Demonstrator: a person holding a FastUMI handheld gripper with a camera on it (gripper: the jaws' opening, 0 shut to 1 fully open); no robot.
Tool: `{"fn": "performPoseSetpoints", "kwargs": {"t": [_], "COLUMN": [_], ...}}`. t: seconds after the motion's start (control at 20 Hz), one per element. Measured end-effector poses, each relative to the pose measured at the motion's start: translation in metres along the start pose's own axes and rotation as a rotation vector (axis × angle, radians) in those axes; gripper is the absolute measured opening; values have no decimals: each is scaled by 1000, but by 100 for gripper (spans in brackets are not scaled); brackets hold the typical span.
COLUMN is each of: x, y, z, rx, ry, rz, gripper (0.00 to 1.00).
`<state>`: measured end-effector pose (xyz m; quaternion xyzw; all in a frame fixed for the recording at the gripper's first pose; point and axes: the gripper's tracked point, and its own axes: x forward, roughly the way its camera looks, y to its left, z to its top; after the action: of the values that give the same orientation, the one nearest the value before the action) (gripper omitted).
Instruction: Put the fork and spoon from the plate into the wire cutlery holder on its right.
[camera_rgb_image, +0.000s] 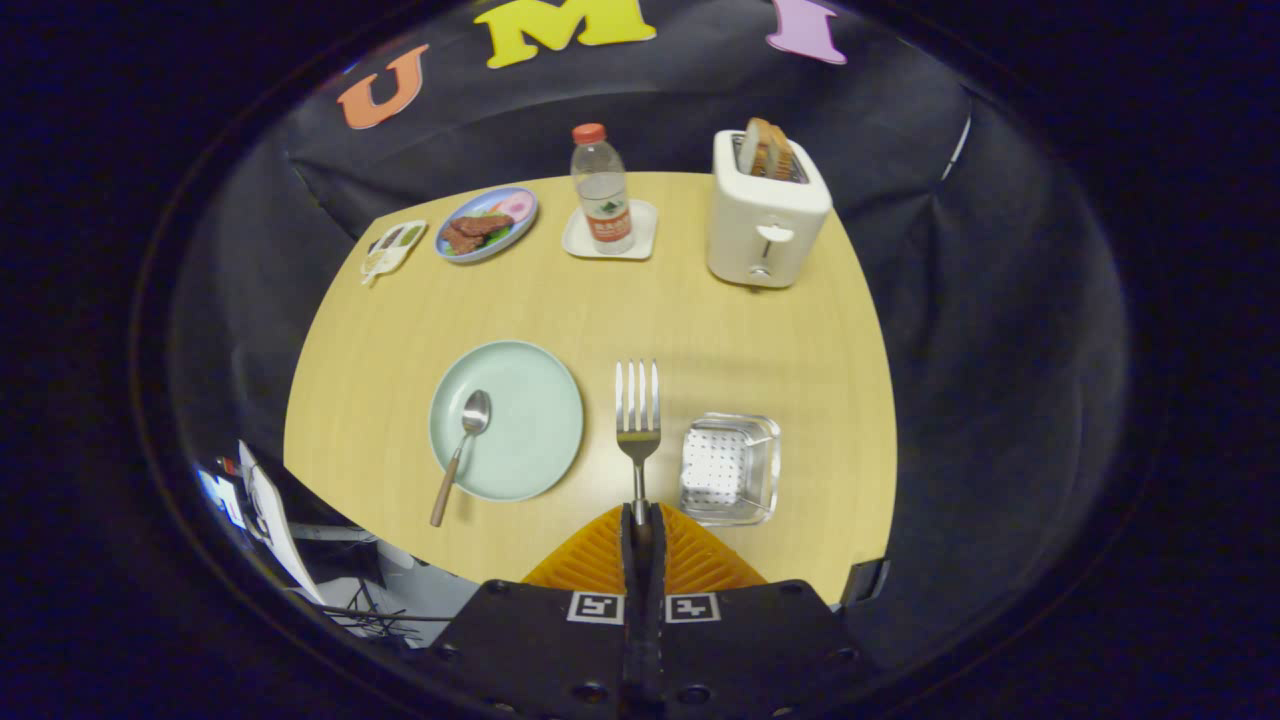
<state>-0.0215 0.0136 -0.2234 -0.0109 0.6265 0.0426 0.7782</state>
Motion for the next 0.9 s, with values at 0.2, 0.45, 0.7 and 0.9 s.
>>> {"fn": "performPoseSetpoints", "kwargs": {"t": [0.2, 0.45, 0.7, 0.9], "x": [9, 32, 43, 49], "y": [-36, -34, -42, -38], "z": [-25, -44, -37, -27], "rx": [19, 65, 110, 148], "ry": [114, 226, 257, 246], "rz": [-32, 24, 18, 31], "gripper": [1, 1, 5, 12]}}
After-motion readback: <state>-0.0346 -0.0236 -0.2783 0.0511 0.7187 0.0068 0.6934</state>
